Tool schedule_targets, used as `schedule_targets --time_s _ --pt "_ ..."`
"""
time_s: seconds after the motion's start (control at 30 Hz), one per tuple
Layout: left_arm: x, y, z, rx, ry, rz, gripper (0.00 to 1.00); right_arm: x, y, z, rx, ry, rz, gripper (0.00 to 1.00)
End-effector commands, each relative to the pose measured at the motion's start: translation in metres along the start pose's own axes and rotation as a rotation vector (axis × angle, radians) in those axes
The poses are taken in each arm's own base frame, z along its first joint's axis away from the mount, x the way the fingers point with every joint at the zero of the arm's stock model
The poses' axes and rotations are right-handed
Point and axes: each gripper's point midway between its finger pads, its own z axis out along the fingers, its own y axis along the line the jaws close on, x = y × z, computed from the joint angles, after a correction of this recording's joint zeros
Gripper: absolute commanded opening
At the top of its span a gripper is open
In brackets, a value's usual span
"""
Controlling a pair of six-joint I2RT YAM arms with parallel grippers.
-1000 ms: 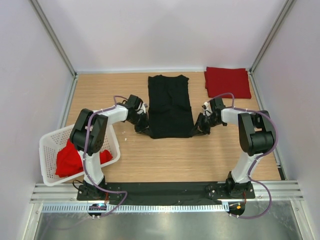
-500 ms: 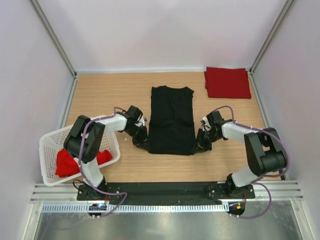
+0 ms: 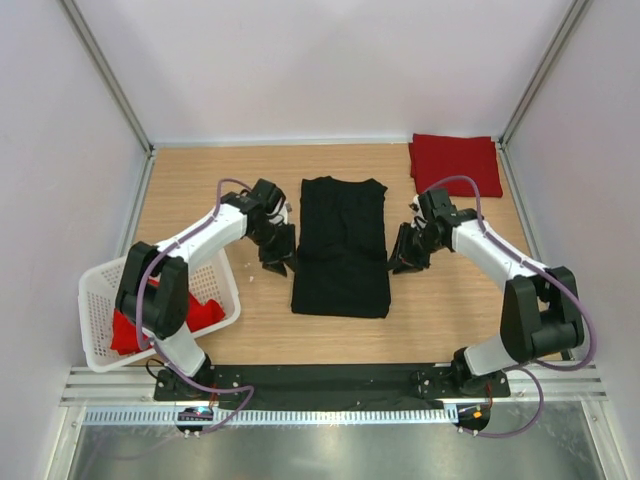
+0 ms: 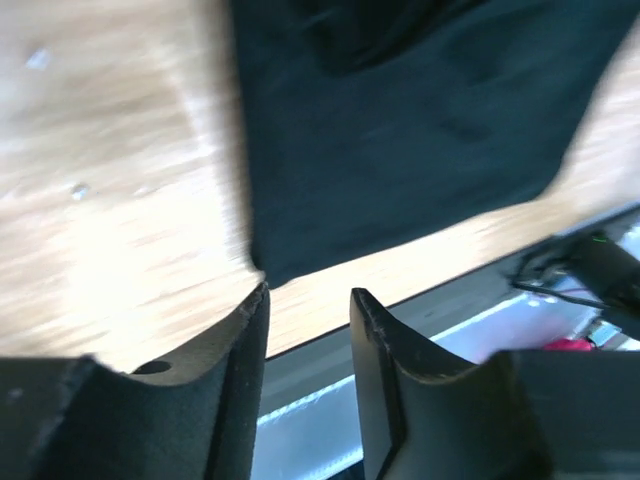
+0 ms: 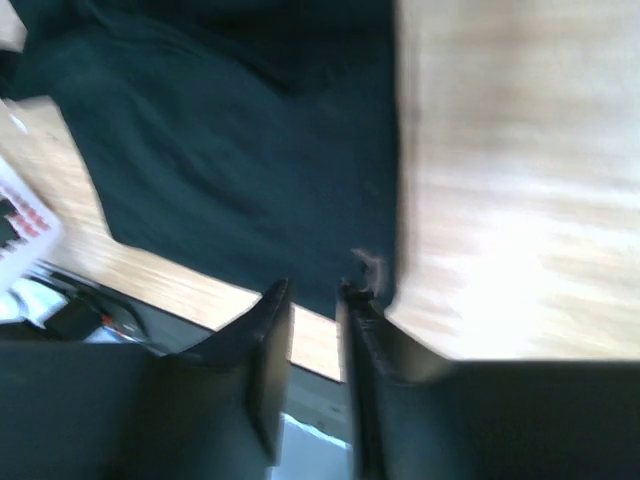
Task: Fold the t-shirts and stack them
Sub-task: Fold the tshirt
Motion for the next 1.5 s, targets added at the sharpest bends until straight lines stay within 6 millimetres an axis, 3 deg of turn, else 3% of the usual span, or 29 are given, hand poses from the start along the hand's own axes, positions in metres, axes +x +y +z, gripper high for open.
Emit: schedule_targets --time_s 0.0,0.07,0.13,0.4,0.63,0.77,0.9,0.97,1.0,1.13,1.23,1.3,1.33,1.4,1.47 --pt "-0.009 -0.027 -0.010 0.111 -0.004 0.029 0.38 -0.024 0.019 0.012 -0.066 -0.011 0.021 0.28" --pt "-0.015 -0.045 -0.003 0.212 0.006 0.011 0.31 -0.036 0.030 0.017 -0.101 -0.023 0.027 0.19" --pt "-0.023 -0.048 0.011 0.242 0.013 -0.006 0.25 -0.041 0.032 0.028 -0.110 -0.002 0.045 0.15" --pt "-0.051 -0.049 0.031 0.226 -0.012 0.003 0.23 -0.062 0.038 0.051 -0.145 -0.013 0.070 0.10" --pt "-0.082 -0.035 0.038 0.208 -0.028 -0.016 0.23 -0.086 0.041 0.065 -0.129 -0.027 0.071 0.10" --pt "-0.094 -0.017 0.057 0.176 0.005 -0.037 0.23 -0.097 0.033 0.081 -0.096 -0.014 0.075 0.10" --pt "-0.103 -0.011 0.057 0.133 0.019 -0.019 0.22 -0.107 0.030 0.077 -0.051 -0.017 0.039 0.11" --pt "-0.106 -0.012 0.047 0.117 -0.004 0.001 0.24 -0.108 0.028 0.067 -0.015 -0.020 0.009 0.13" --pt "-0.108 -0.016 0.034 0.118 -0.033 0.016 0.28 -0.112 0.032 0.055 -0.012 -0.042 -0.007 0.13" --pt "-0.100 -0.030 -0.007 0.137 -0.096 0.039 0.38 -0.098 0.039 0.023 -0.002 -0.044 -0.059 0.18" --pt "-0.079 -0.053 -0.031 0.239 -0.111 0.033 0.39 -0.067 0.053 0.009 -0.061 0.016 -0.098 0.23" --pt "-0.056 -0.058 -0.023 0.287 -0.068 0.008 0.35 -0.038 0.074 0.007 -0.172 0.098 -0.125 0.24" --pt "-0.045 -0.062 -0.026 0.309 -0.063 0.012 0.33 -0.021 0.076 0.008 -0.208 0.123 -0.133 0.24" --pt "-0.019 -0.060 -0.008 0.320 -0.012 0.002 0.26 0.018 0.081 0.014 -0.308 0.232 -0.109 0.23" --pt "-0.006 -0.055 0.002 0.320 0.018 -0.009 0.19 0.026 0.083 0.020 -0.370 0.228 -0.106 0.18"
